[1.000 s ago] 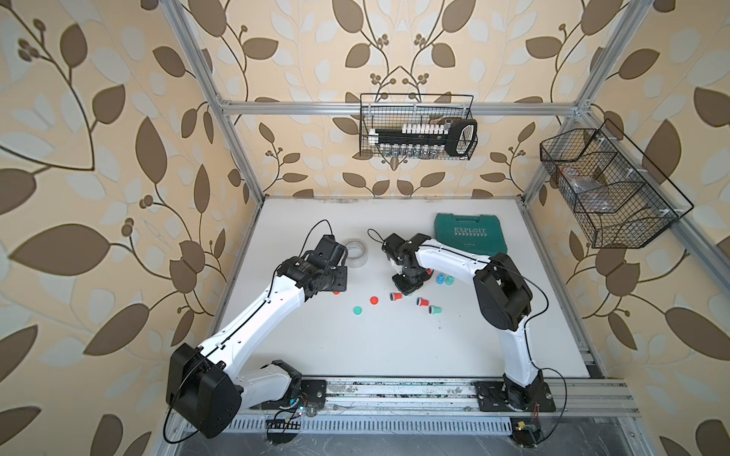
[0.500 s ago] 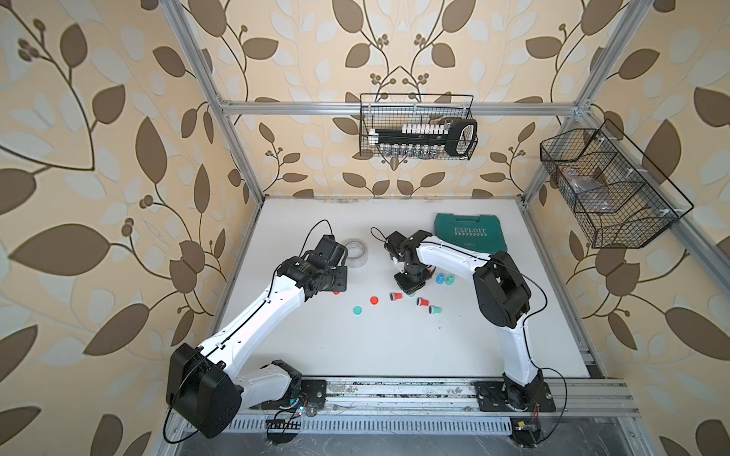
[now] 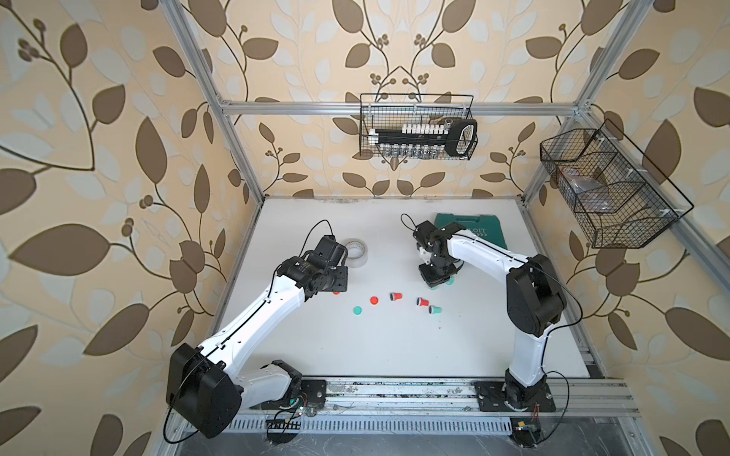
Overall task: Close the stamp cap
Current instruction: Close the cover of the stamp, then place the stamp at the center of the board.
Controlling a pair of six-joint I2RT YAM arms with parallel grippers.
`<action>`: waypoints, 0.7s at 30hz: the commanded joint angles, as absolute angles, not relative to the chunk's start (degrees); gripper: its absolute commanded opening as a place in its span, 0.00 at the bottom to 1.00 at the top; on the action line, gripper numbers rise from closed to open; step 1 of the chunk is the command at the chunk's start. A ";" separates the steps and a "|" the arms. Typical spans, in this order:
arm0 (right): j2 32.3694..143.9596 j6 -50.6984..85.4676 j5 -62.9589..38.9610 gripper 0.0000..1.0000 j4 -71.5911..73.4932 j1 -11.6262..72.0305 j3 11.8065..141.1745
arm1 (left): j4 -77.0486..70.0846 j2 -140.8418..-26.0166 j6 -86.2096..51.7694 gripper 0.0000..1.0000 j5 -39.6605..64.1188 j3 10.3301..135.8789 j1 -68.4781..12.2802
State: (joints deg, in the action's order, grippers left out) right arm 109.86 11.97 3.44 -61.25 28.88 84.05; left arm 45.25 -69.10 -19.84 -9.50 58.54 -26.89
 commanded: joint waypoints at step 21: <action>106.97 10.85 2.29 0.08 -53.30 21.26 72.94 | 45.53 -69.52 -19.11 0.64 -9.32 60.47 -26.54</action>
State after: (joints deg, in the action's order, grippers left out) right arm 106.67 11.33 2.96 -53.15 21.26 72.55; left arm 45.23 -69.84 -19.84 -9.32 58.54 -26.89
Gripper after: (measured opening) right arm 0.122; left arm 0.643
